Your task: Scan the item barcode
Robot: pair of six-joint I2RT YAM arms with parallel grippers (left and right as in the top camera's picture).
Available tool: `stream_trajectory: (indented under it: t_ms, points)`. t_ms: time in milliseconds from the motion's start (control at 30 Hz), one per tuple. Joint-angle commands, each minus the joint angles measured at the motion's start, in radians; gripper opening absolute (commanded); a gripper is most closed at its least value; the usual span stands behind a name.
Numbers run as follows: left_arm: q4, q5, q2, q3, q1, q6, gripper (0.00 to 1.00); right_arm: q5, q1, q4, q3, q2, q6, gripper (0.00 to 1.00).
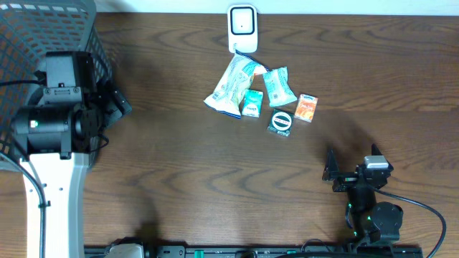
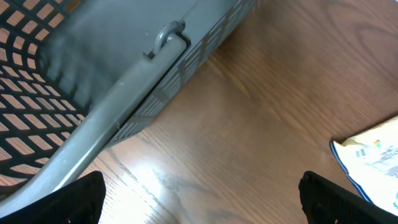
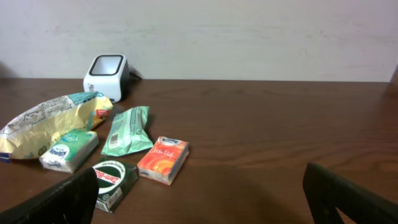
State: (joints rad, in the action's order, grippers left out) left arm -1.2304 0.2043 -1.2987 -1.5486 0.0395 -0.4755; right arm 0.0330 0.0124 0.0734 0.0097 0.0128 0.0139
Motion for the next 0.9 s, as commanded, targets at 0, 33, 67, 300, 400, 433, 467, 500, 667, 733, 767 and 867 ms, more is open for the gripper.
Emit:
stream_trajectory:
  t_ms: [0, 33, 67, 300, 400, 433, 467, 500, 667, 733, 767, 867]
  points:
    - [-0.003, 0.021, -0.021, 0.008, 0.008, -0.016, 0.98, 0.000, -0.014, 0.001, -0.004, -0.005, 0.000, 0.99]
    - [-0.003, 0.021, -0.024, 0.008, 0.008, -0.016, 0.98, 0.000, -0.014, 0.001, -0.003, -0.005, 0.000, 0.99]
    - [-0.003, 0.021, -0.026, 0.008, 0.008, -0.016, 0.97, 0.000, -0.014, 0.001, -0.004, -0.005, 0.000, 0.99]
    - [0.027, 0.021, -0.027, 0.007, 0.008, -0.016, 0.98, 0.000, -0.014, 0.001, -0.003, -0.005, 0.000, 0.99]
    - [0.027, 0.021, -0.027, 0.007, 0.008, -0.016, 0.98, 0.000, -0.014, 0.001, -0.004, -0.005, 0.000, 0.99]
    - [0.027, 0.021, -0.027, 0.007, 0.008, -0.016, 0.98, 0.000, -0.014, 0.001, -0.004, -0.005, 0.000, 0.99]
    - [0.027, 0.021, -0.027, 0.007, 0.008, -0.016, 0.98, 0.000, -0.014, 0.001, -0.004, -0.005, 0.000, 0.99]
    - [0.027, 0.021, -0.027, 0.007, 0.008, -0.016, 0.98, 0.000, -0.014, 0.001, -0.003, -0.005, 0.000, 0.99]
    - [0.027, 0.021, -0.027, 0.007, 0.008, -0.016, 0.98, 0.000, -0.014, 0.001, -0.004, -0.005, 0.000, 0.99]
    - [0.027, 0.021, -0.027, 0.008, 0.008, -0.016, 0.98, 0.000, -0.014, 0.001, -0.004, -0.005, 0.000, 0.99]
    - [0.027, 0.021, -0.027, 0.007, 0.008, -0.016, 0.97, 0.000, -0.014, 0.001, -0.004, -0.005, 0.000, 0.99]
    - [0.027, 0.021, -0.027, 0.008, 0.008, -0.016, 0.98, -0.015, -0.014, 0.000, -0.004, -0.005, -0.013, 0.99]
